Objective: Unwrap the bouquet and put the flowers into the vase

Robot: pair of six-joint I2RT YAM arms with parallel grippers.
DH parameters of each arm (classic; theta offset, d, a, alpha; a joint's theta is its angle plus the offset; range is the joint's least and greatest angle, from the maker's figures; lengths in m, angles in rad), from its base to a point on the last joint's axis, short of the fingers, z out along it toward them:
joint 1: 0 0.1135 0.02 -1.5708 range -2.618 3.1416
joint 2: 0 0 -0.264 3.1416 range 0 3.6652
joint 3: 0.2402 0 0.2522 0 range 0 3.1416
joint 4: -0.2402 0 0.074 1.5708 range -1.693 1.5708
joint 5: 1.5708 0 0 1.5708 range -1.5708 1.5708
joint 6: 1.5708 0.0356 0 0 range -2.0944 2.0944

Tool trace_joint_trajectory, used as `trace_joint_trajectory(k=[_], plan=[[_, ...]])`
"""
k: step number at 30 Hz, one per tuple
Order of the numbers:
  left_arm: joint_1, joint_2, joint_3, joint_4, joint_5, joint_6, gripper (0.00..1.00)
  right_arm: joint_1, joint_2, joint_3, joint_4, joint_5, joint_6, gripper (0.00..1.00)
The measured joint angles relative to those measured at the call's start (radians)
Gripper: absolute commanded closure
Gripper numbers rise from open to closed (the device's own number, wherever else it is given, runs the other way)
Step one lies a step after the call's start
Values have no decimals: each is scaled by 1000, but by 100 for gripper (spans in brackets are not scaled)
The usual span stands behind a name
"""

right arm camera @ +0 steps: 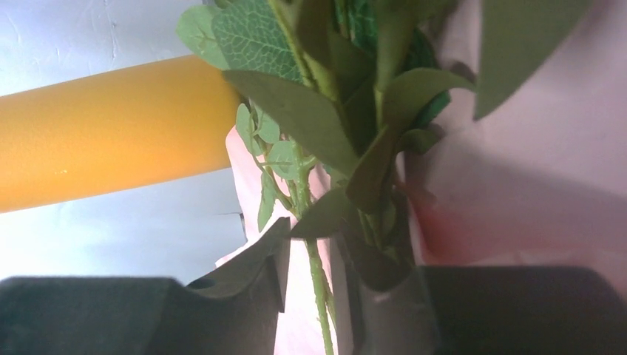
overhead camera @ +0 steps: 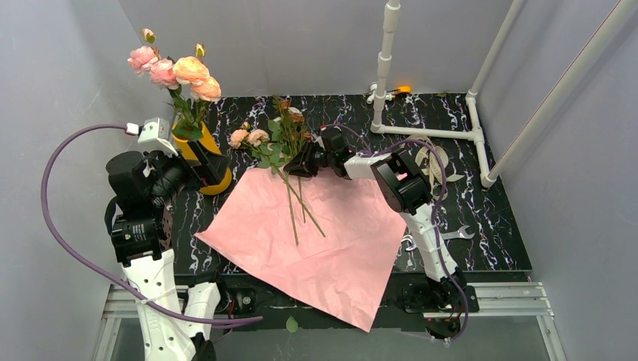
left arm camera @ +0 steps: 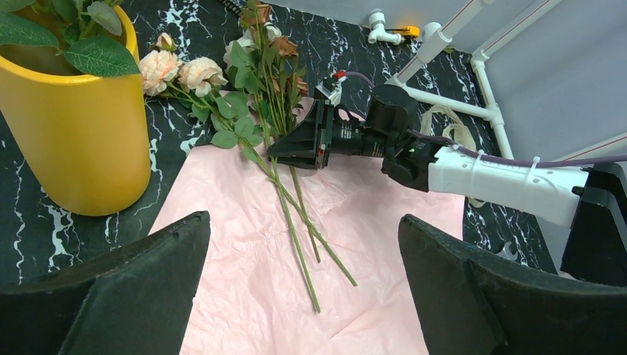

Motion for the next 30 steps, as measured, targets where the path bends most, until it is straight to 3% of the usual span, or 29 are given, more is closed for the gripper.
trace_joint_trajectory(k=[11, 17, 25, 30], plan=[[0, 2, 0, 2, 9, -1, 2, 14, 6, 25, -27, 27, -39, 73], [0, 9, 0, 2, 13, 0, 2, 28, 24, 66, -53, 39, -72, 99], [0, 7, 0, 1, 14, 2, 2, 27, 4, 68, -58, 20, -116, 99], [0, -9, 0, -8, 14, 15, 2, 13, -112, -2, -1, -23, -101, 99]])
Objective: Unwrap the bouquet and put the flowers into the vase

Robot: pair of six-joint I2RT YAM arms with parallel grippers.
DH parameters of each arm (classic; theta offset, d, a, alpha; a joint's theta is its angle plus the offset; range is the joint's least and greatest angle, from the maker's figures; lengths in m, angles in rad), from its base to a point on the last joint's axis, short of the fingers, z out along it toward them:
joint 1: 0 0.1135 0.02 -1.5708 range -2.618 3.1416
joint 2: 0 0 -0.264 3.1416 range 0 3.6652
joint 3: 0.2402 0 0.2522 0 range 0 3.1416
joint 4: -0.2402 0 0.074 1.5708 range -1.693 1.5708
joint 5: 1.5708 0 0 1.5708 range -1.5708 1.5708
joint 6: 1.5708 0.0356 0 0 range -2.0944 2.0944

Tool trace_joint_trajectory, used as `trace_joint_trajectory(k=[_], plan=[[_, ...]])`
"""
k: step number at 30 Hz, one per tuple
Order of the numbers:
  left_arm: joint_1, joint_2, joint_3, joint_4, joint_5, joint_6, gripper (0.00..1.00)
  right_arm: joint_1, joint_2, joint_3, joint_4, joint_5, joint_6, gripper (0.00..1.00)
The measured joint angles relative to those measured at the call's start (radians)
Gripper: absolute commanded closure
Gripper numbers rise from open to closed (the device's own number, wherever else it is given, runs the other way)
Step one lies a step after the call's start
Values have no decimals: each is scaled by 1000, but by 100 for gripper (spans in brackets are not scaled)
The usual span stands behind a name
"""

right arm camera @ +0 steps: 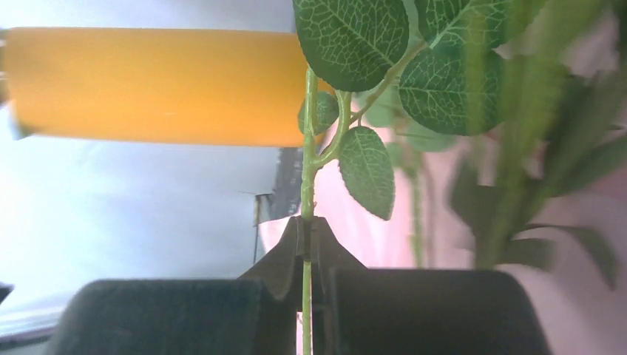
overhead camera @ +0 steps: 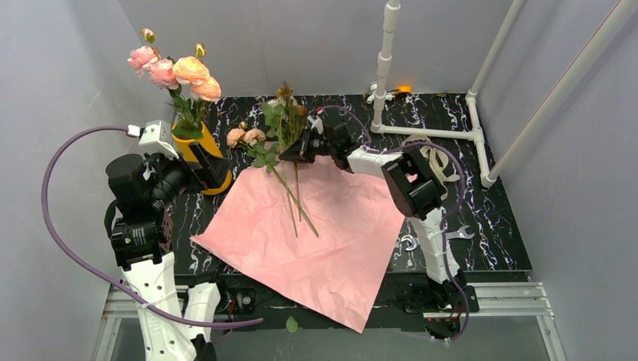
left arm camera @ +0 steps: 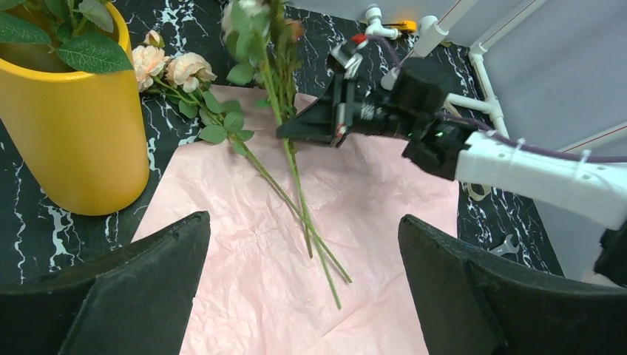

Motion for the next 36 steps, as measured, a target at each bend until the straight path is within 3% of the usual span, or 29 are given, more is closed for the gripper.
trace_joint_trajectory(k=[11, 20, 26, 29, 36], plan=[[0, -15, 36, -40, 23, 31, 2, -30, -258, -131, 280, -104, 51, 99], [0, -33, 48, -46, 241, 51, 2, 6, -452, -357, 444, -212, -11, 99], [0, -60, -19, -28, 334, 42, 7, 193, -656, -431, 278, -251, -269, 99], [0, -79, -89, 18, 361, 5, 14, 292, -717, -431, 234, -280, -355, 99], [0, -128, -224, 166, 386, -135, 30, 322, -713, -431, 204, -301, -393, 99]])
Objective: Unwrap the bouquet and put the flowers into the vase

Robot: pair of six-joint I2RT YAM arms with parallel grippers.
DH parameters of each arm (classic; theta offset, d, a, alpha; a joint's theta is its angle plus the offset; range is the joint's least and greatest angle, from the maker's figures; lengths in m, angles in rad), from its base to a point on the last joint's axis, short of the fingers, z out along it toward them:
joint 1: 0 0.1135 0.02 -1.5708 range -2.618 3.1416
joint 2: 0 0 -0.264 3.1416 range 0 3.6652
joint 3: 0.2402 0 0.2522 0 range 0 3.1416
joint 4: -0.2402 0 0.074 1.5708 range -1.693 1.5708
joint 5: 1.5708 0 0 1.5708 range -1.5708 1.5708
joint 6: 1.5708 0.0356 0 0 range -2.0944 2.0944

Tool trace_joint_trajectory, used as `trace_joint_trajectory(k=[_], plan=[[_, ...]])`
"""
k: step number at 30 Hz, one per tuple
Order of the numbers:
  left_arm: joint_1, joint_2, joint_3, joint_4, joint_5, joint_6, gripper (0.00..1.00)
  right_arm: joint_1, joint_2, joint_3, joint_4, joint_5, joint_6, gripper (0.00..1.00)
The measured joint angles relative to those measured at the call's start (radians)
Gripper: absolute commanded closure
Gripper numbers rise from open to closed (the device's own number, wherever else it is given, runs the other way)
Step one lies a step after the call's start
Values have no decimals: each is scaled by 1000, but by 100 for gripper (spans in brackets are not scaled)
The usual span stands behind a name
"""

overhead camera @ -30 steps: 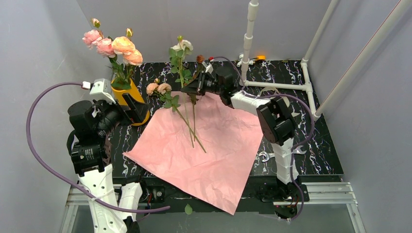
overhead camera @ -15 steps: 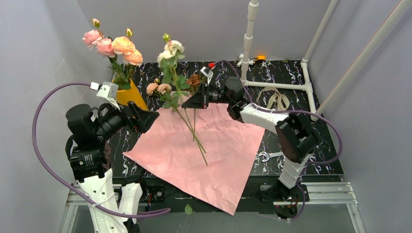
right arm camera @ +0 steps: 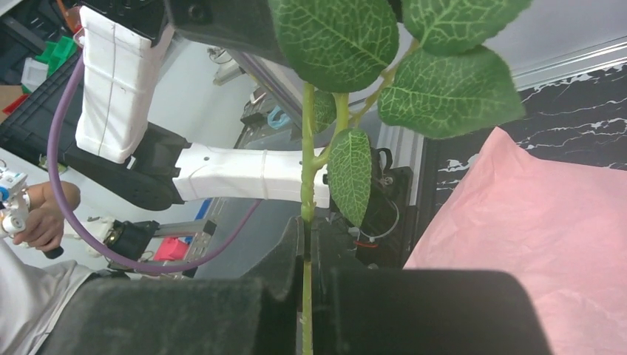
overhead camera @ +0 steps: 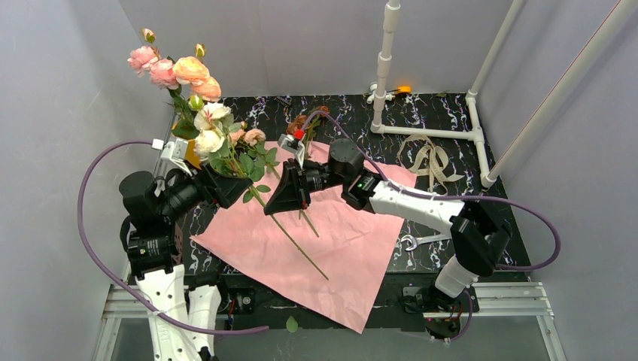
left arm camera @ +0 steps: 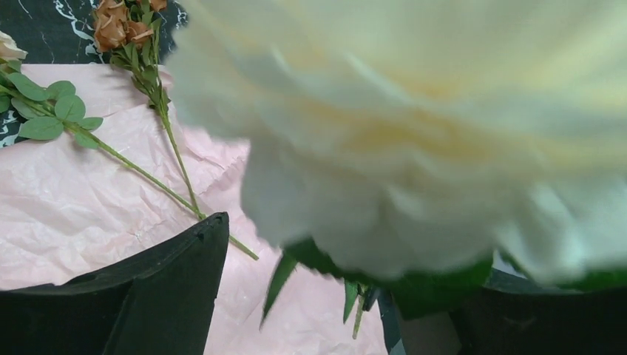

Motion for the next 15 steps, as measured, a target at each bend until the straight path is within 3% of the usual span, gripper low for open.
trace_joint_trajectory(k=[4, 7, 8, 9, 15], plan=[[0, -19, -58, 119, 7, -101, 48, 16, 3, 0, -1, -4, 0, 99], [0, -18, -72, 188, 14, -158, 76, 26, 6, 0, -1, -2, 0, 99], [0, -18, -72, 202, 15, -171, 92, 27, 8, 0, -1, 0, 0, 99], [-1, -18, -72, 215, 19, -180, 100, 28, 10, 0, -2, 5, 0, 99], [-2, -10, 13, 110, -6, -124, 100, 27, 16, 8, -68, 29, -61, 51]])
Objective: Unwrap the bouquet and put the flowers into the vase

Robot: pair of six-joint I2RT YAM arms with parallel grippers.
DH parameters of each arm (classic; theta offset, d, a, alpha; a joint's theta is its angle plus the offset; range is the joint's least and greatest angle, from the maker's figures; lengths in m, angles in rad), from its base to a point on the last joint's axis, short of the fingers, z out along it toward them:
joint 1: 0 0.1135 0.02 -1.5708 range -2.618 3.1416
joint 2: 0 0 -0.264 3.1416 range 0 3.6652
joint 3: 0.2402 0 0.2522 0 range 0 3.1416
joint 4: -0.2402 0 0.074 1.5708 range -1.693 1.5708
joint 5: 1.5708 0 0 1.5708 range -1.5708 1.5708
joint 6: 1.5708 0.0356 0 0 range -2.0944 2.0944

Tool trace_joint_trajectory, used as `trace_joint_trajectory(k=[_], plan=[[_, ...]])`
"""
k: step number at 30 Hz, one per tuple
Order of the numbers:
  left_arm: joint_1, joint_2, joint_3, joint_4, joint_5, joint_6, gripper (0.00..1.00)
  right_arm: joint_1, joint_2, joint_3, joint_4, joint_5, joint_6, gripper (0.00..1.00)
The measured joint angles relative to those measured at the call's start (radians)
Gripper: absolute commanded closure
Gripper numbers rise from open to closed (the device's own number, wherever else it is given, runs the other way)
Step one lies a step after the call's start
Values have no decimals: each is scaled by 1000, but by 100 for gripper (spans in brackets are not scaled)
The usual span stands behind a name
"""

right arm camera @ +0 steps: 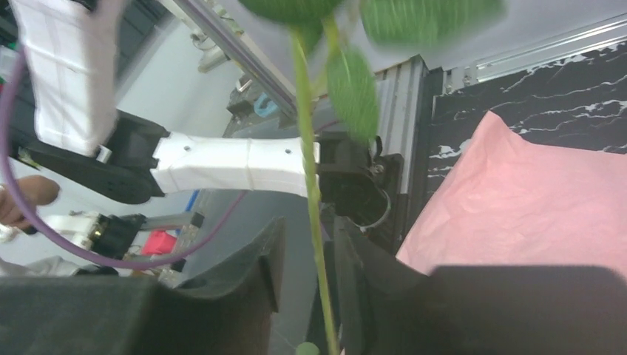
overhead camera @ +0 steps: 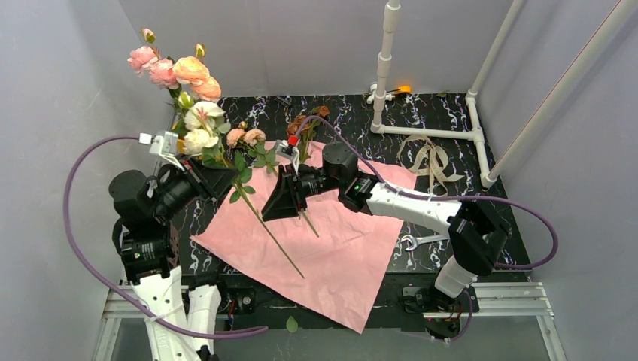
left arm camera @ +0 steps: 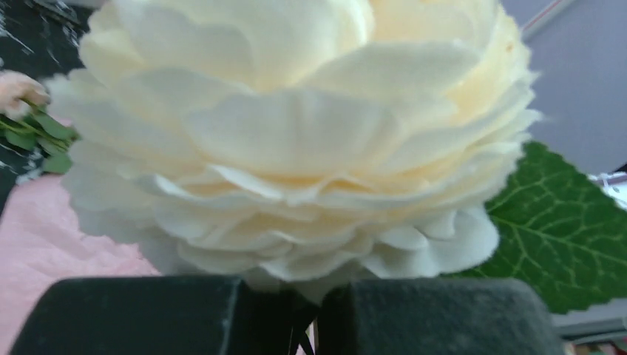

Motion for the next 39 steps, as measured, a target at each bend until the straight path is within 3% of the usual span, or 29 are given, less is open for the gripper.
trace_joint_trajectory(k=[2, 5, 8, 18, 25, 39], plan=[[3, 20, 99, -73, -55, 70, 100, -3, 0, 0, -27, -1, -15, 32], [3, 53, 264, -180, -140, 177, 100, -13, 0, 0, -60, 2, -31, 11], [3, 76, 414, -270, -254, 280, 100, -35, -3, 0, -87, 12, -39, 2], [3, 221, 881, -427, -694, 553, 100, -94, -53, 0, -146, 49, -69, 2], [3, 309, 1119, -435, -818, 613, 100, -95, -66, 0, -157, 50, -84, 2], [3, 479, 1167, -245, -830, 603, 100, -95, -66, 0, -164, 51, -89, 2]])
